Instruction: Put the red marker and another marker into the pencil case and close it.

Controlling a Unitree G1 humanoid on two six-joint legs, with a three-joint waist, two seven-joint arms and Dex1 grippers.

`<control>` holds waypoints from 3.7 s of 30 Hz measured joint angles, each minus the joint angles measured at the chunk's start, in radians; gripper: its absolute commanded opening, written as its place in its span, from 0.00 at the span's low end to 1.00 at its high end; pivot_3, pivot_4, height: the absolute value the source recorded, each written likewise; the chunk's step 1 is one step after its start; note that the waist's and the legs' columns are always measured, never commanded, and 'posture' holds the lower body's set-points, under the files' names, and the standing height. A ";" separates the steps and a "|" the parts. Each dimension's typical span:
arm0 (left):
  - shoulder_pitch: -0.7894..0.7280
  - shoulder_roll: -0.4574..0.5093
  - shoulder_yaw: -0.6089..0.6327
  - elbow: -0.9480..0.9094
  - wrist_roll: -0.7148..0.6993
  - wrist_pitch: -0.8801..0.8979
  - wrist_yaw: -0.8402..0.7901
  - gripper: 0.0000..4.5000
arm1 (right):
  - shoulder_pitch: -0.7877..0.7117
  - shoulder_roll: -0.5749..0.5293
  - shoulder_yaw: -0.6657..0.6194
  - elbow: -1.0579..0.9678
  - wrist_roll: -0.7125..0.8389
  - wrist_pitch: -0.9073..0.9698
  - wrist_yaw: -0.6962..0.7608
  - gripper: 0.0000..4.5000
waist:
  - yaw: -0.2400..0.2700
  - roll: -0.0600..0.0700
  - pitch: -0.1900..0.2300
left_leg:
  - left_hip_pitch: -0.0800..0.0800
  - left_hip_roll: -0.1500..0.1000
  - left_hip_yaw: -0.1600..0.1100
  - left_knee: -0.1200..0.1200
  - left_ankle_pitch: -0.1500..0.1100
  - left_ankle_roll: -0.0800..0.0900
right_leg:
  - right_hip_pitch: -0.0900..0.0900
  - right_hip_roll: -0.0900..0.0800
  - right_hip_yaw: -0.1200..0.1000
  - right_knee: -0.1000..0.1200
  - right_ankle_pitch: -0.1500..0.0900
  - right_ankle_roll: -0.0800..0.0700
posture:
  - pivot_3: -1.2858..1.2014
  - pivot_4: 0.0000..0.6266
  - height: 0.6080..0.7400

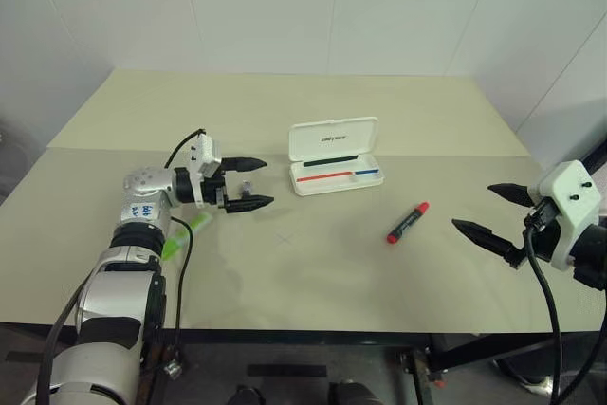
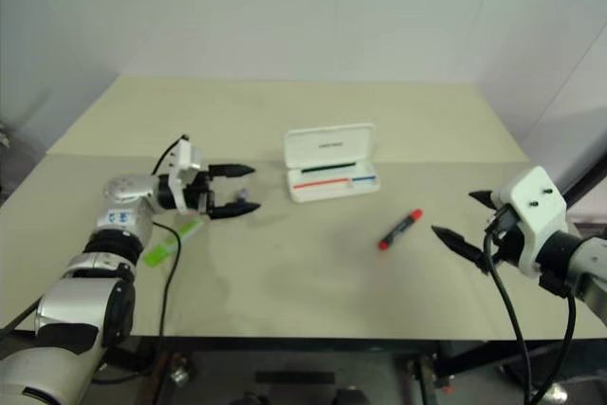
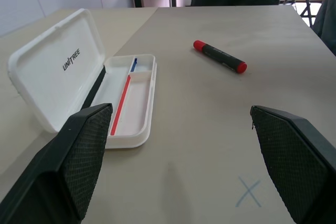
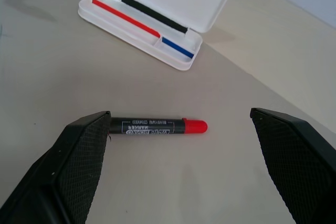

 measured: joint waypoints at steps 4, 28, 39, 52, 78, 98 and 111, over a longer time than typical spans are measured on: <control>-0.008 -0.005 0.000 0.003 0.005 0.000 0.000 1.00 | -0.030 0.041 0.023 -0.015 0.009 0.001 -0.046 1.00 | 0.000 0.000 0.000 | 0.000 0.000 0.000 0.000 0.000 0.000 | 0.000 0.000 0.000 0.000 0.000 0.000 | 0.52 0.24 1.00; -0.202 -0.264 -0.110 0.201 0.248 -0.006 0.345 1.00 | 0.219 0.222 0.082 -0.346 0.017 0.038 -0.280 1.00 | 0.020 -0.001 0.000 | -0.011 -0.003 -0.004 0.005 -0.001 0.002 | -0.003 0.000 0.000 -0.007 0.003 0.008 | 0.52 0.24 1.00; -0.267 -0.323 -0.144 0.243 0.380 0.080 0.633 1.00 | 0.330 0.289 0.046 -0.426 0.011 0.038 -0.360 1.00 | 0.024 -0.001 0.000 | -0.012 -0.003 -0.004 0.005 -0.001 0.002 | -0.003 0.000 0.000 -0.007 0.003 0.008 | 0.52 0.24 1.00; -0.278 -0.375 -0.177 0.274 0.472 0.143 0.714 1.00 | 0.346 0.291 0.019 -0.435 0.005 0.034 -0.371 1.00 | 0.023 -0.001 0.000 | -0.011 -0.003 -0.004 0.005 -0.001 0.002 | -0.003 0.000 0.000 -0.007 0.003 0.008 | 0.52 0.24 1.00; -0.282 -0.378 -0.189 0.277 0.560 0.206 0.838 0.00 | 0.300 0.253 -0.016 -0.400 0.004 0.038 -0.363 1.00 | 0.024 -0.001 0.000 | -0.010 -0.003 -0.004 0.006 -0.001 0.002 | -0.003 0.000 0.000 -0.005 0.003 0.009 | 0.52 0.24 1.00; -0.280 -0.277 -0.054 0.261 0.402 0.106 0.517 0.00 | 0.229 0.193 -0.015 -0.323 0.007 0.037 -0.299 1.00 | 0.023 -0.001 0.000 | -0.011 -0.003 -0.003 0.007 -0.001 0.002 | -0.003 0.000 0.000 -0.004 0.003 0.009 | 0.52 0.24 1.00; -0.153 -0.121 -0.099 0.122 0.345 0.006 0.007 0.00 | 0.202 0.174 -0.013 -0.283 0.008 0.034 -0.250 1.00 | 0.022 0.000 0.000 | -0.010 -0.003 -0.003 0.013 -0.001 0.002 | -0.003 0.000 0.001 0.002 0.003 0.008 | 0.52 0.24 1.00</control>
